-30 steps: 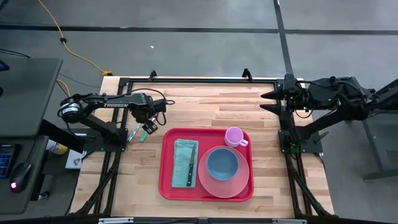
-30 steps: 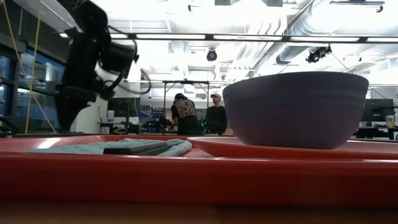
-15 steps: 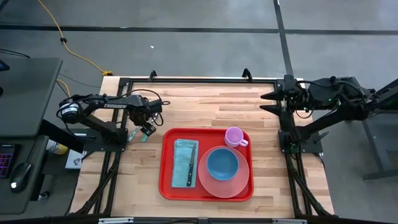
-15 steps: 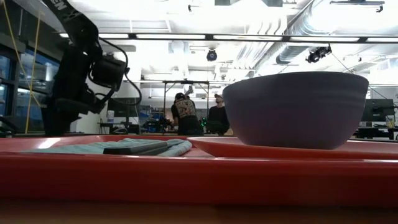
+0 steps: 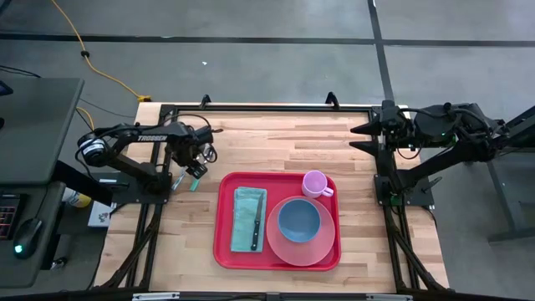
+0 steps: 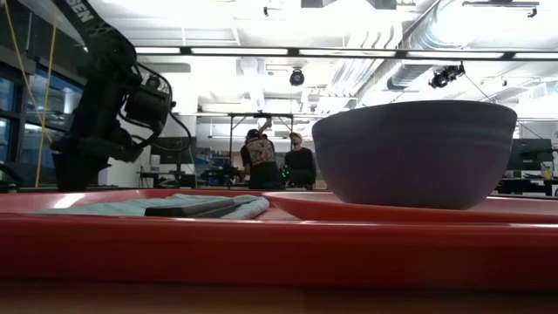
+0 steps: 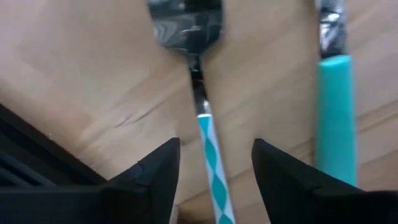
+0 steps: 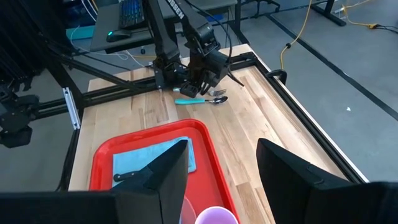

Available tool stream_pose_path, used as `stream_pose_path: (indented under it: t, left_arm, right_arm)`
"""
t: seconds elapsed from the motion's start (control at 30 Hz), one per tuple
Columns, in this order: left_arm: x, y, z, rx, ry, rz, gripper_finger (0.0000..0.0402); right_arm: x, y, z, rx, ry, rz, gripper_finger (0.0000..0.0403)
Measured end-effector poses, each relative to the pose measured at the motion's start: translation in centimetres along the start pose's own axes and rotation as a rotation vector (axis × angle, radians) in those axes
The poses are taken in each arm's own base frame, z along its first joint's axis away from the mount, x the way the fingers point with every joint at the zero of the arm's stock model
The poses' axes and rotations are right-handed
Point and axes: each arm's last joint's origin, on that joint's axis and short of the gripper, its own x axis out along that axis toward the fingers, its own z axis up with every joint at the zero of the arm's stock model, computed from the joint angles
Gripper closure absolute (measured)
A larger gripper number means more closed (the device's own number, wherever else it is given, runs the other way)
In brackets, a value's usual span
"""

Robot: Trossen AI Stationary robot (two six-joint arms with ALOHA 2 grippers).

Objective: Set up tray
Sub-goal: Put the fork into the blue napkin

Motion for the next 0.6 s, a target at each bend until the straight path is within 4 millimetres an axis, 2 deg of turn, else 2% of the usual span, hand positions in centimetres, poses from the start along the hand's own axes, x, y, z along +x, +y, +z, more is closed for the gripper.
stream_pose_path:
  t: [0.4,0.6]
  left_arm:
    - [0.1,0.8,0.3,0.011,-0.009,-0.004,0.0285]
    - [1.3,0.7,-0.4,0.02,0.007,-0.049,0.0347]
  right_arm:
    - [0.0,0.0,0.0,0.004,0.004,0.01,0.0233]
    - [0.0,0.1,0.0,0.004,0.008,0.021,0.0233]
